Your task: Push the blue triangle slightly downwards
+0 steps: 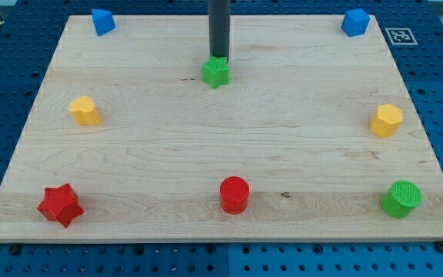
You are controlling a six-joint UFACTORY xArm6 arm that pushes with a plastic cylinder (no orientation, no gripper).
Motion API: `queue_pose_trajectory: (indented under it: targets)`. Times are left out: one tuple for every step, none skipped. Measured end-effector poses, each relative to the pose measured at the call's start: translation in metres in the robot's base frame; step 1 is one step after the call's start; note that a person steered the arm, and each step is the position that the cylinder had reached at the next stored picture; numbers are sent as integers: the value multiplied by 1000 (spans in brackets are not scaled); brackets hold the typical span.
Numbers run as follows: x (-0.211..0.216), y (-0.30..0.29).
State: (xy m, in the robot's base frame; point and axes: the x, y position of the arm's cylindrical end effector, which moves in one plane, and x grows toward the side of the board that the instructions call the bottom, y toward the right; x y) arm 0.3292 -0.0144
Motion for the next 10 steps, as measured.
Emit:
queue_pose_trajectory:
  targets:
    - [33,-5]
    - [53,-8]
    - [42,-53]
    - [10,-142]
    - [-25,-218]
    - [-76,-262]
    - [-137,-268]
    - [-137,-246]
    - [-112,-215]
    - [-97,-184]
